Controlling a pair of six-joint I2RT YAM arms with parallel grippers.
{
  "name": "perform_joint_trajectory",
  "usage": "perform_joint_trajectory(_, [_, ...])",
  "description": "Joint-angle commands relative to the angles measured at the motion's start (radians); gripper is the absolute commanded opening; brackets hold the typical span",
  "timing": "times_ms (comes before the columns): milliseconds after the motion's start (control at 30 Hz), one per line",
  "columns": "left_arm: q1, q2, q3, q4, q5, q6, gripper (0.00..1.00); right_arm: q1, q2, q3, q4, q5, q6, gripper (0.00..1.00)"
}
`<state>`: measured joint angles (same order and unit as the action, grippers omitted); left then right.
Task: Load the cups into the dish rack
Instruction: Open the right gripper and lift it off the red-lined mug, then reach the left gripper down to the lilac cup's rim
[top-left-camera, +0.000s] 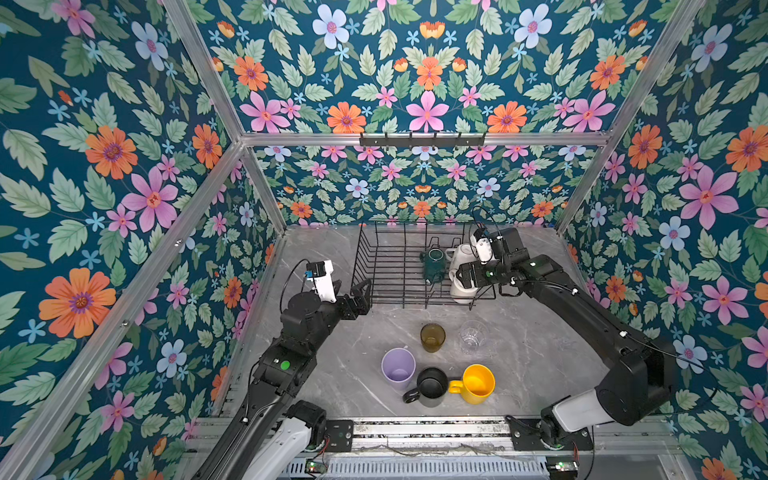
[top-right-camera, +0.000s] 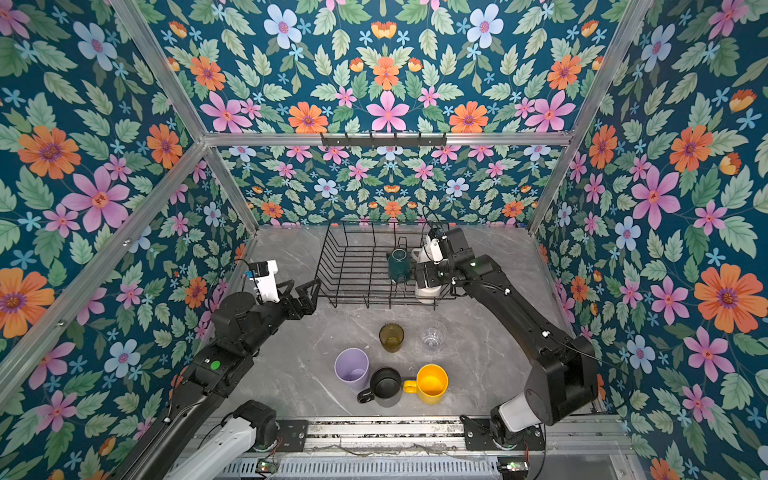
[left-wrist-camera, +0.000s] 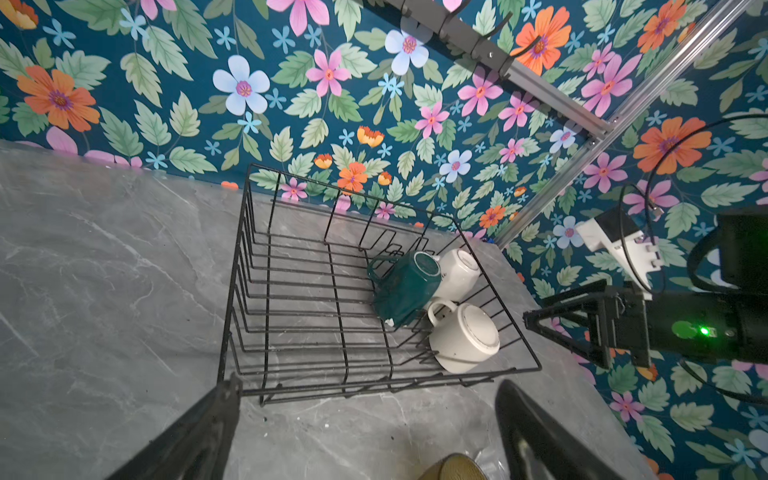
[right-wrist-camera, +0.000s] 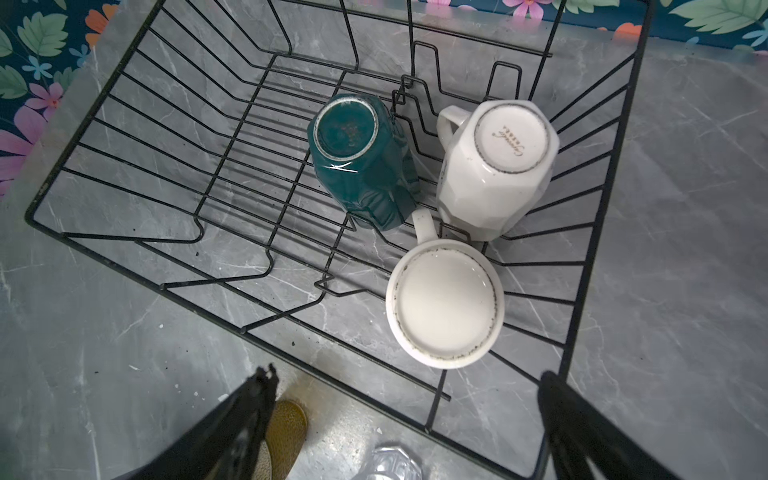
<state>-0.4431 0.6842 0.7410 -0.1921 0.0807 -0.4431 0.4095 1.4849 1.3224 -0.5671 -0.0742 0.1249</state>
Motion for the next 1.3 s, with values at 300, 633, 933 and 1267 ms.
perform_joint_trajectory(300, [0.0, 0.059, 0.099, -0.365, 0.218, 0.034, 0.87, 0.0, -0.006, -0.041, 0.091, -0.004, 0.038, 0.99])
perform_joint_trajectory(633, [-0.048, 0.14, 0.088, -0.491, 0.298, 0.04, 0.75, 0.002, 0.004, -0.064, 0.102, -0.005, 0.047, 0.99])
perform_joint_trajectory(933, [-0.254, 0.193, 0.092, -0.544, 0.155, -0.009, 0.73, 0.002, 0.011, -0.08, 0.106, -0.01, 0.052, 0.99])
perform_joint_trajectory(1267, [-0.387, 0.26, 0.101, -0.631, 0.066, -0.032, 0.66, 0.002, 0.018, -0.083, 0.111, -0.012, 0.054, 0.99])
